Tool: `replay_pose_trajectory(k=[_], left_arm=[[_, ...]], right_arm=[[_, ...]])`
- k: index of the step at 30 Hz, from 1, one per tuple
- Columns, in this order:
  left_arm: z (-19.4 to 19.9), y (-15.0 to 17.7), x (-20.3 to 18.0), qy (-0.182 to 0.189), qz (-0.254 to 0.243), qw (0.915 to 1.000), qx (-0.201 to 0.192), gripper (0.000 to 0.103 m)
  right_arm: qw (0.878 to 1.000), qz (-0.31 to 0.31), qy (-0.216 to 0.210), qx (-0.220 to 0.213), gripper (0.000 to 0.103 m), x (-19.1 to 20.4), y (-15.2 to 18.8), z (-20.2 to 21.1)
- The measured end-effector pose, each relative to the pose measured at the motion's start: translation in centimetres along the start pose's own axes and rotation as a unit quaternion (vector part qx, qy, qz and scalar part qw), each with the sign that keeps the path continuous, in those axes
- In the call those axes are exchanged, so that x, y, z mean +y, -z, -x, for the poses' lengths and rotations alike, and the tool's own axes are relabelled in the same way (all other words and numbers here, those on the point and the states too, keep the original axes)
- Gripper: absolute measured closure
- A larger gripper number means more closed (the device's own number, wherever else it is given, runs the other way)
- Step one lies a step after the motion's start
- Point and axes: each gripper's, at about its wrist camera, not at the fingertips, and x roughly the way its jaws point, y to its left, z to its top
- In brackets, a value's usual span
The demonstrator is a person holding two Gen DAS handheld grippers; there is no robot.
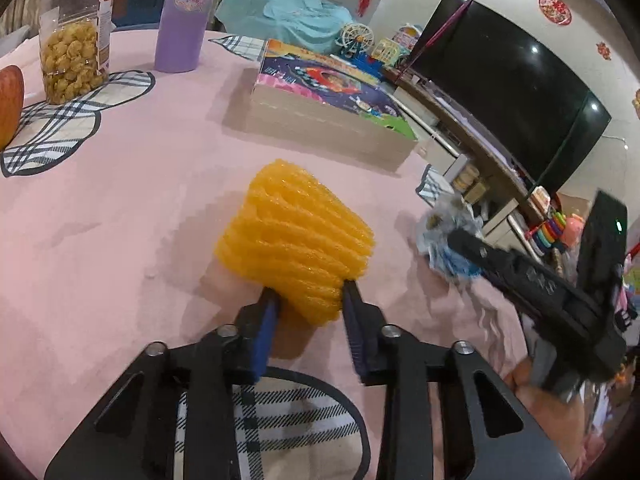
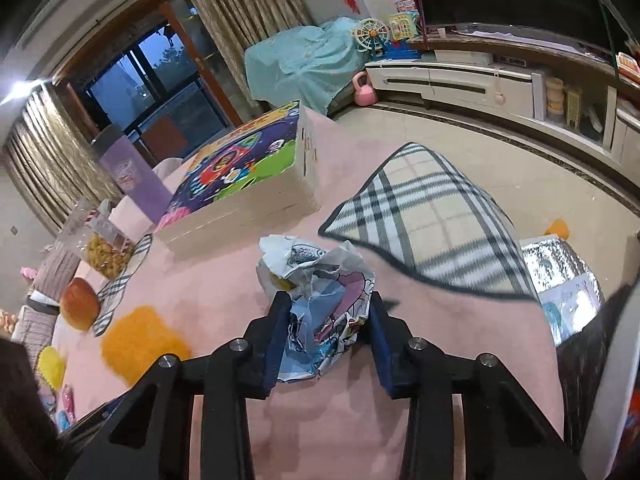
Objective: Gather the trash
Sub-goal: 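Grasp the orange mesh foam sleeve with the left tool while the right tool grasps the crumpled plastic wrapper, then carry the foam sleeve and plastic wrapper over the bin and open both tools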
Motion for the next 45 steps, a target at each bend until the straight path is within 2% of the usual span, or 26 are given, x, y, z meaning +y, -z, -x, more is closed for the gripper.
replay_pose_trajectory(k=[5,18,32,45], left_arm=[[1.0,0.6,-0.7,-0.001,-0.020,0.9998,-0.006,0.081],[5.2,5.6,-4.9,0.035,-0.082,0.9960,0.009,0.081],[8.2,9.1,-10.2,0.060,-0.144,0.9877,0.013,0.081],[8.7,10.9,-14.2,0.074,-0.187,0.9794,0.020,0.081]], right_arm=[[1.000,-0.014,-0.014,-0.007,0.065,-0.4,1.7,2.7],[0.999,-0.042,-0.026,-0.021,0.065,-1.9,6.3,9.9],[0.996,-0.060,-0.023,-0.060,0.065,-3.4,8.9,15.9],[0.992,-0.083,-0.011,-0.093,0.065,-6.0,10.3,19.7]])
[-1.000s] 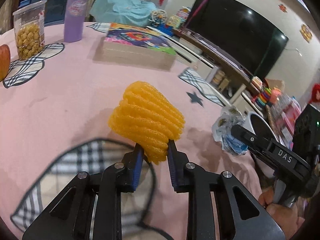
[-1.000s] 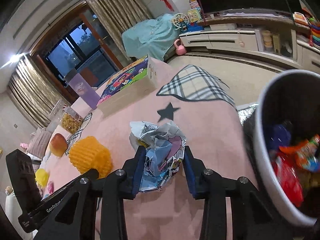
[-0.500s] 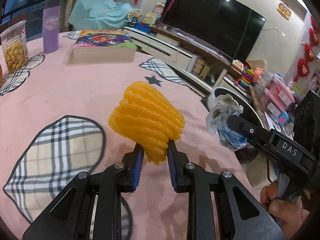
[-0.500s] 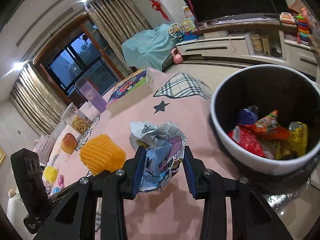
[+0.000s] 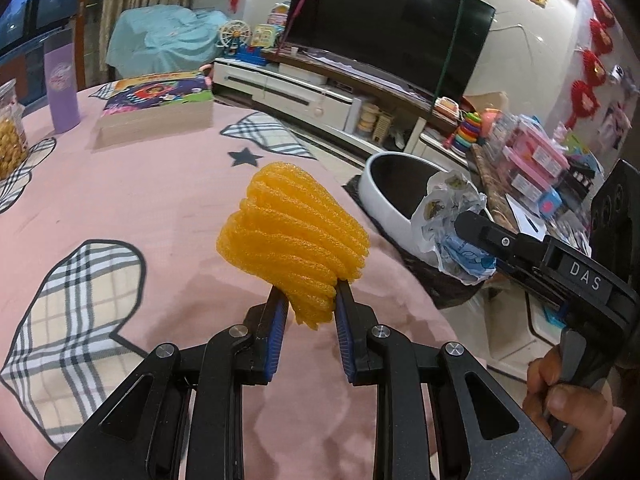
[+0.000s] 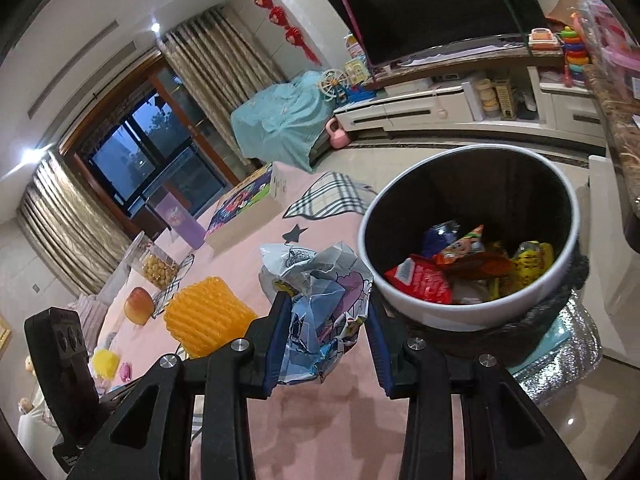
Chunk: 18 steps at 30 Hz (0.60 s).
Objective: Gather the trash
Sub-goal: 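Carry the foam sleeve and plastic wrapper over the bin and open both tools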
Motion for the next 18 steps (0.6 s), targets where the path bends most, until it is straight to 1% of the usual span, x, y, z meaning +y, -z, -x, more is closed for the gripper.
replay_pose_trajectory(k=[18], left_arm=[[-1.7,-1.6,-6.0,0.023,-0.061,0.9979,0.008,0.081]], right_arm=[[0.999,-0.032,0.025,-0.035,0.065,-4.6,-1.6,3.4]])
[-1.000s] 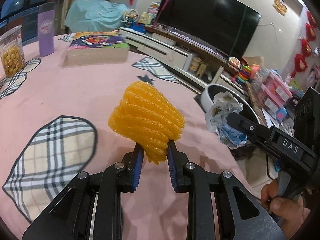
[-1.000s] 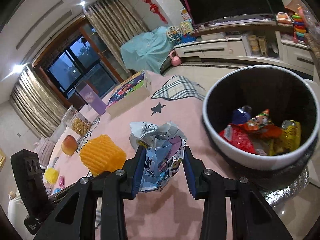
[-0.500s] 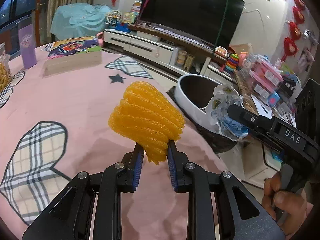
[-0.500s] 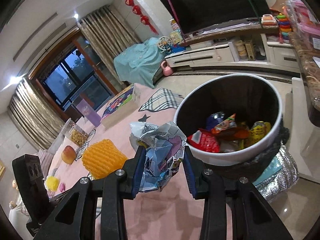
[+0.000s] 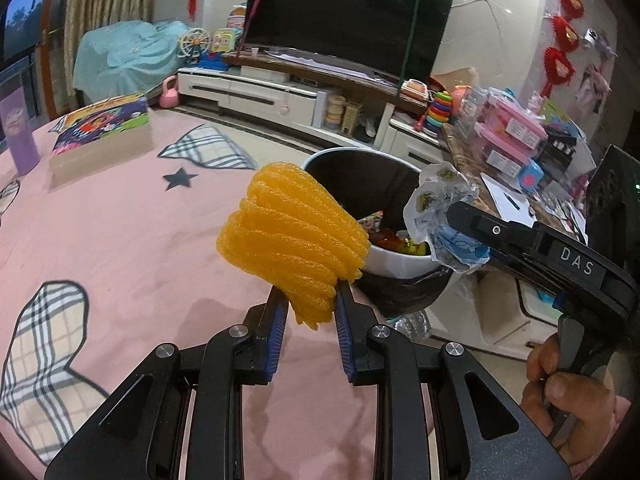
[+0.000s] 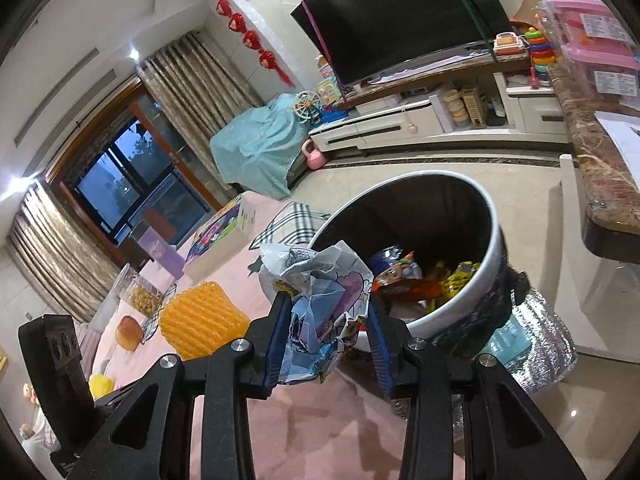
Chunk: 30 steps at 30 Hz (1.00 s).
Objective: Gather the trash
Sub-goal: 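Carry the foam sleeve and plastic wrapper over the bin and open both tools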
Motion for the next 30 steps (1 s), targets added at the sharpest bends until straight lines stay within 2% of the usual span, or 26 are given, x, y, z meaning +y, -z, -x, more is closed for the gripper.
replay_pose_trajectory(k=[30], left_arm=[[-3.8,-3.0,-4.5,0.016,-0.046,0.9987,0.015,0.081]], right_arm=[[0.999,-0.011,0.034,-0.008,0.065,-3.8,-3.2,-0.6]])
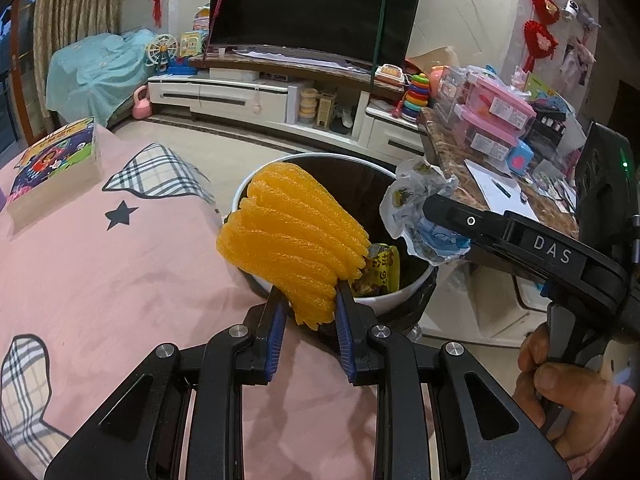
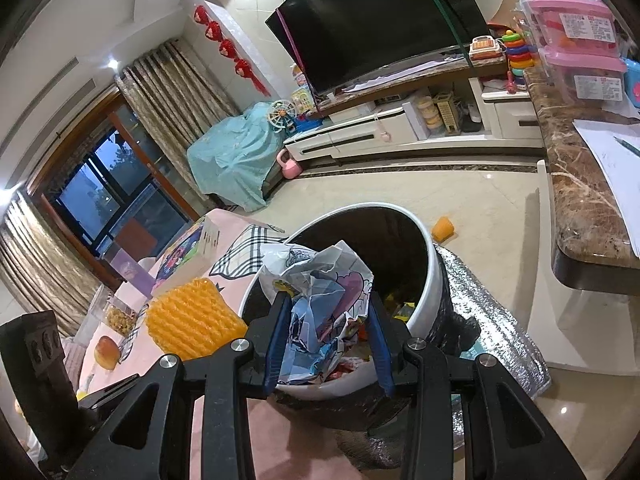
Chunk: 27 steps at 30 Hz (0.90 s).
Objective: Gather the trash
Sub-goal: 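Carry the foam sleeve and plastic wrapper over the bin and open both tools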
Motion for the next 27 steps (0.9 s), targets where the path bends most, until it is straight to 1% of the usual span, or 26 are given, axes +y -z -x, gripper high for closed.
replay_pose_trajectory(k=[14,27], left_arm=[[-1.9,-1.6,-0.8,-0.003,-0.011,0.9999,0.011,0.081],[-3.2,-2.5,-0.4,-0.006,-0.008,0.9998,0.018,0.081]], right_arm=[[1.000,0.007,0.012,0.007,0.065,0.0,-1.0,-1.0],[1.000,0.012,0.022,0.016,0.065,0.0,-1.5,-2.1]])
